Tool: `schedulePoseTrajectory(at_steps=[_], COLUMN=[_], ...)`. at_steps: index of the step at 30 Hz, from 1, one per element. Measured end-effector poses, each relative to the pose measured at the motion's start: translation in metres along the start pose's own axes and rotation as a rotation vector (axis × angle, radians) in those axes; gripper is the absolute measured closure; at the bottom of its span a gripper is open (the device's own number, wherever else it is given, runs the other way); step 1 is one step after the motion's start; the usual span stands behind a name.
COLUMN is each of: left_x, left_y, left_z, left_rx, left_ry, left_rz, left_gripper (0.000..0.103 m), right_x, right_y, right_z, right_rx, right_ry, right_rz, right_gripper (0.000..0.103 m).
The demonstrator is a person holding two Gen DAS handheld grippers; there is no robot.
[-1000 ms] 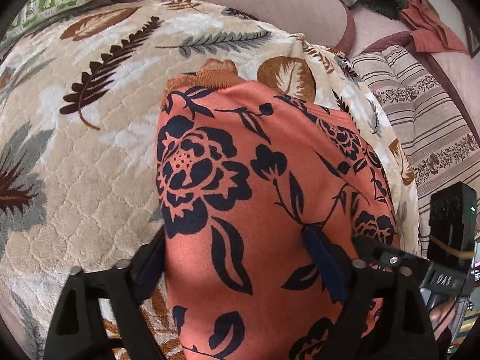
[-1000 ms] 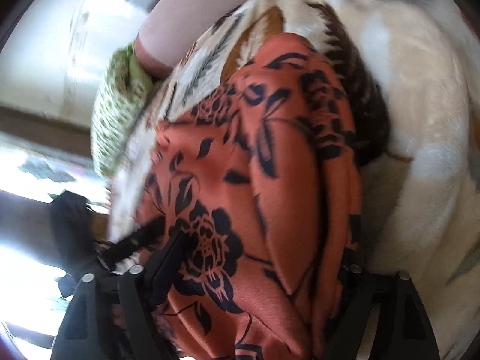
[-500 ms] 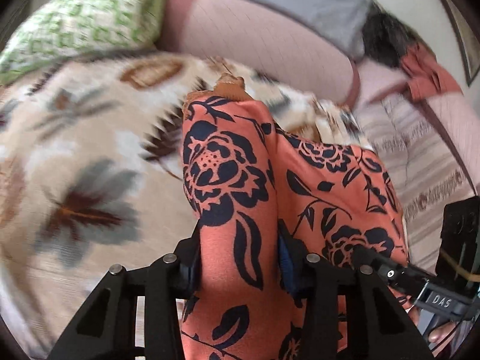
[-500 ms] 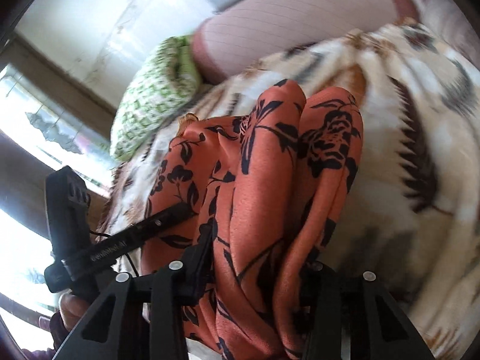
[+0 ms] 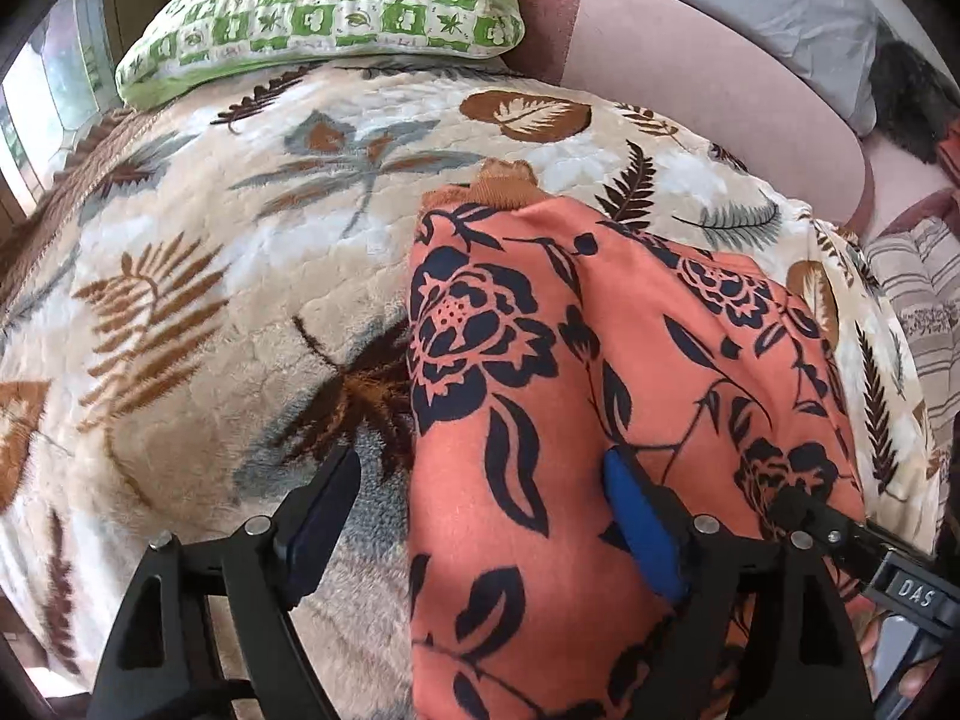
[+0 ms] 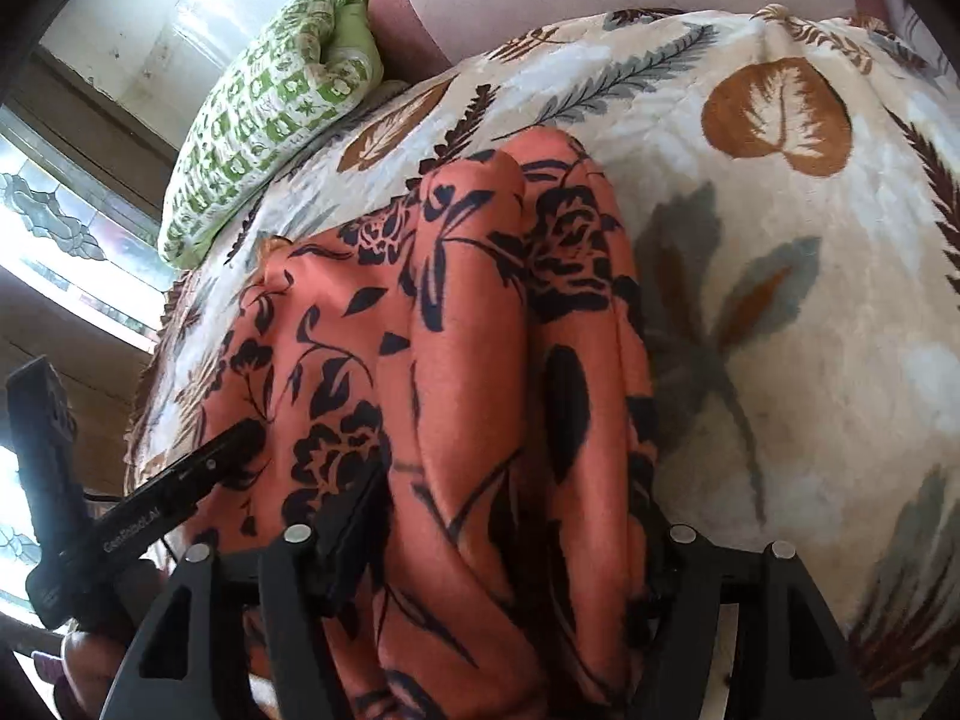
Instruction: Fold small clothes
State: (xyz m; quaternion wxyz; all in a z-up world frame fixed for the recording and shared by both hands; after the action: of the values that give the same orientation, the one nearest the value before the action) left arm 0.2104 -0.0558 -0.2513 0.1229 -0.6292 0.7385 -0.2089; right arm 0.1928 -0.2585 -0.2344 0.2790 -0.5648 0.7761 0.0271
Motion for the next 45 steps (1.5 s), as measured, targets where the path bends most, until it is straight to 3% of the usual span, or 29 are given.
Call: schedulePoseTrajectory(at_steps=[3, 9, 15, 19, 26, 28, 30, 45], left_x=[0.004, 0.018, 0.031, 0.027, 0.016, 0.014, 0.012, 0.001], left_y=[-0.005, -0.003, 0.013, 0.022, 0.037, 0.042, 0.048, 0.057], left_z=[-0.037, -0.117, -0.186, -0.225, -0.268, -0.278, -0.290, -0.315], left_rx=[0.110, 0.283, 0.396, 0.457, 0.528, 0.558, 0.597, 0.628], left_ry=[-0.076, -0.117, -0.210, -0.232, -0.325, -0.369, -0.388, -0.322], left_rz=[0.045, 0.108, 0.175, 0.173, 0.154, 0.156, 0.153, 0.130], left_gripper=[0.020, 0.020, 0.019, 0.019, 0.019, 0.007, 0.003, 0.003], right_x=[-0.001, -0.029, -0.075, -0.102, -0.137, -0.145, -0.151, -0.165], right_y=[0.002, 0.023, 0.054, 0.068, 0.097, 0.103, 0.108, 0.123], right_z=[-0.035, -0.120, -0.181, -0.208, -0.235, -0.237, -0.237, -0.232], right_rx=[0.051, 0.255, 0.421, 0.493, 0.556, 0.558, 0.554, 0.533], right_ry=[0.020, 0.024, 0.065, 0.068, 0.047, 0.037, 0.029, 0.025], right_rz=[-0.017, -0.103, -0.207, -0.254, -0.323, -0.340, -0.350, -0.380], right_gripper=[0.033, 0.032, 0.032, 0.031, 0.030, 0.030, 0.030, 0.030])
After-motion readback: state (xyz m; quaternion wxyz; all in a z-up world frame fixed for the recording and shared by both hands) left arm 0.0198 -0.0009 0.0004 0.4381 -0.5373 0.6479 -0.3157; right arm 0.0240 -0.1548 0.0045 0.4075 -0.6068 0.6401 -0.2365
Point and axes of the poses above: each gripper's, at about its wrist camera, not at the fingertips, and z roughly the way its jaws point, x to its right, y to its underside, the point moved 2 cm from there along z, roughly the way its jaws point, and after that the axes turned 5 degrees about z, right-handed, at the moved point
